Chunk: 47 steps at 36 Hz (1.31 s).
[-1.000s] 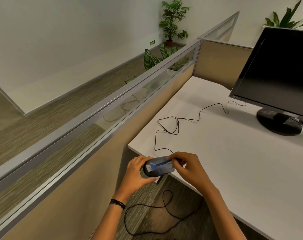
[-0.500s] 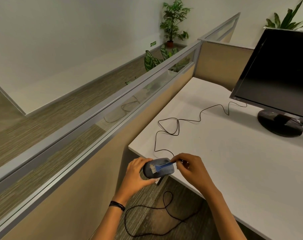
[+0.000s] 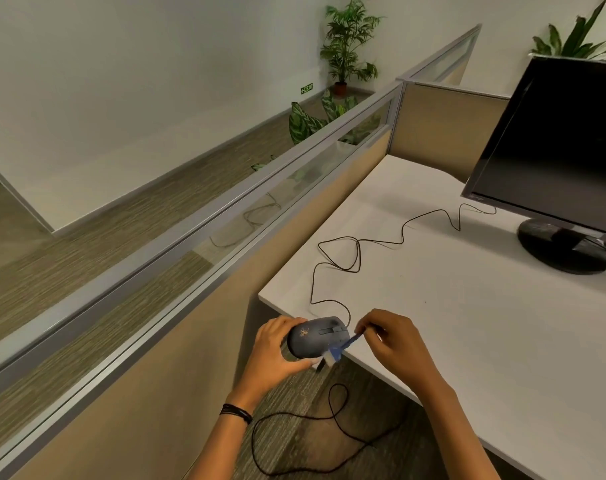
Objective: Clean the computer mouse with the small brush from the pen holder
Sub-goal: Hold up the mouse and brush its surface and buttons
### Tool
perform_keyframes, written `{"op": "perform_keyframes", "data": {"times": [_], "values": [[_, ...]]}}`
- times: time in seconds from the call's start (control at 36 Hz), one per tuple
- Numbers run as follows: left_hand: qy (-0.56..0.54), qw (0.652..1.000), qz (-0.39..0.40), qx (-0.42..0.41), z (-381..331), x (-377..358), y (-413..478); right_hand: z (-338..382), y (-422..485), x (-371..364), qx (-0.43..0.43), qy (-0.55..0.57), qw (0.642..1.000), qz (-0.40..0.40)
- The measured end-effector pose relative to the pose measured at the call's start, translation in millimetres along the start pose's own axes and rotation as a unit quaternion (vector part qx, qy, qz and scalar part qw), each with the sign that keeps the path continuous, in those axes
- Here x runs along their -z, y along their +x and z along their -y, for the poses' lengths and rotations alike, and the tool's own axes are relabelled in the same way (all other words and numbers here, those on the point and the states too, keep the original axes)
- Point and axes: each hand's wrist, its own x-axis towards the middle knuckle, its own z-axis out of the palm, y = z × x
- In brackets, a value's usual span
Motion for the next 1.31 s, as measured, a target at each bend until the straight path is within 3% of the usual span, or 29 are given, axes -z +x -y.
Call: {"op": "perform_keyframes", "data": {"times": [0.17, 0.39, 1.31], "values": [[-0.003, 1.0, -0.001, 0.002, 2, 1, 0, -1, -4, 1, 0.018, 0.037, 0.998, -0.04], [-0.004, 1.0, 0.006, 0.003, 0, 2, 1, -4, -4, 4, -0.008, -0.014, 0.999, -0.032], [0.0, 1.0, 0.003, -0.007, 4, 6, 1, 9, 5, -6, 0.011, 0.041, 0.996, -0.074]]}}
